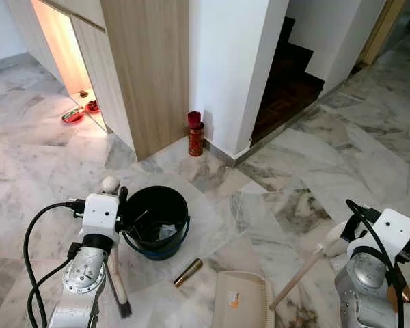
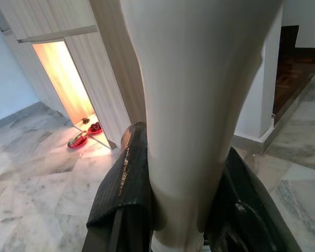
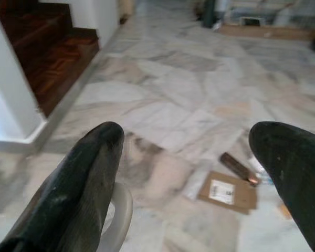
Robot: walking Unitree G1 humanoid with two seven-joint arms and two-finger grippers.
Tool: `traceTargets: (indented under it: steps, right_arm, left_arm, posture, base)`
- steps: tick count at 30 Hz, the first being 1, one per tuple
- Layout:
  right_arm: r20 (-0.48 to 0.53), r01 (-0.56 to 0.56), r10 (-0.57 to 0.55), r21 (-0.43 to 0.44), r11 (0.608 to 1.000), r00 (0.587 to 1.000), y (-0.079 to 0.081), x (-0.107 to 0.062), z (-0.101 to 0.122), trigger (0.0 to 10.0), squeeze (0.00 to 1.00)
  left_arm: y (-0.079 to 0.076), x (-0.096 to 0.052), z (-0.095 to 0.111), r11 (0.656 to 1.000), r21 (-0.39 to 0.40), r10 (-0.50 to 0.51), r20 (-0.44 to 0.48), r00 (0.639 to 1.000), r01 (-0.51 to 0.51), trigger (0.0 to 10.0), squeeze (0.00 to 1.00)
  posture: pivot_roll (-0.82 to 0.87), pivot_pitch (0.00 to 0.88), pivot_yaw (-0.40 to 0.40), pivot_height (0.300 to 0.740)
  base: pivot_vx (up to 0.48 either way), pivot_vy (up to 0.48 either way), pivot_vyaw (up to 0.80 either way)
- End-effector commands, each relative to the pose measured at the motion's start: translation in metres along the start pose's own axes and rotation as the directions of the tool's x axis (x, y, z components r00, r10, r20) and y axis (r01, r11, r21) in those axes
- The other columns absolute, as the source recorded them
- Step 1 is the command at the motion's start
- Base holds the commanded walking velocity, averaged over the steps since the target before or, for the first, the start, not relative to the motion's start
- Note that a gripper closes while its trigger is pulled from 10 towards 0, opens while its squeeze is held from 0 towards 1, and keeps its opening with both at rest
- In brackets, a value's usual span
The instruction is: Sweep floor
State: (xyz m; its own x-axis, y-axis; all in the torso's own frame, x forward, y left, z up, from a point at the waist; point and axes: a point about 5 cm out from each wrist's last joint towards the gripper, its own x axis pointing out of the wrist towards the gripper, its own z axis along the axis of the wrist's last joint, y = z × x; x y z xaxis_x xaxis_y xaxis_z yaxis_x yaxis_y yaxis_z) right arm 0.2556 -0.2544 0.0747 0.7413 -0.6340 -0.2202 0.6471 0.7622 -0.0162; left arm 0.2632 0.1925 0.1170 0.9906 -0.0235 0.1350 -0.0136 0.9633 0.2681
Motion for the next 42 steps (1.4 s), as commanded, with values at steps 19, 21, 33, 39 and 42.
traceTargets:
  steps: [19, 21, 33, 39, 42]
  right_arm:
    - [0.091, -0.162, 0.161, 0.01, 0.987, 0.983, 0.014, -0.001, 0.005, 10.0, 0.0]
    - [0.093, -0.163, 0.162, 0.01, 0.987, 0.982, 0.015, -0.002, 0.005, 10.0, 0.0]
    - [0.037, -0.117, 0.119, -0.041, 0.992, 0.992, 0.007, -0.005, -0.01, 10.0, 0.0]
    - [-0.038, -0.123, 0.12, -0.071, 0.99, 0.992, 0.006, -0.008, -0.024, 10.0, 0.0]
    - [-0.057, -0.141, 0.138, -0.069, 0.988, 0.989, 0.008, -0.009, -0.029, 10.0, 0.0]
  left_arm:
    - [0.004, 0.003, 0.014, 1.0, 0.008, 0.009, 0.07, 0.998, -0.009, 10.0, 0.0]
    - [0.004, 0.003, 0.014, 1.0, 0.008, 0.009, 0.07, 0.997, -0.01, 10.0, 0.0]
    - [0.005, 0.003, 0.014, 1.0, 0.01, 0.008, 0.068, 0.998, -0.009, 10.0, 0.0]
    - [0.005, 0.002, 0.013, 1.0, 0.009, 0.006, 0.067, 0.998, -0.007, 10.0, 0.0]
    - [0.005, 0.002, 0.013, 1.0, 0.01, 0.007, 0.066, 0.998, -0.008, 10.0, 0.0]
  posture:
    - [0.16, 0.049, -0.061, 0.74]
    - [0.17, 0.049, -0.061, 0.74]
    - [0.17, 0.053, -0.06, 0.74]
    - [0.17, 0.054, -0.06, 0.74]
    - [0.17, 0.055, -0.06, 0.74]
  base:
    - [0.0, 0.0, 0.0]
    - [0.0, 0.0, 0.0]
    - [0.0, 0.0, 0.0]
    - [0.0, 0.0, 0.0]
    - [0.0, 0.0, 0.0]
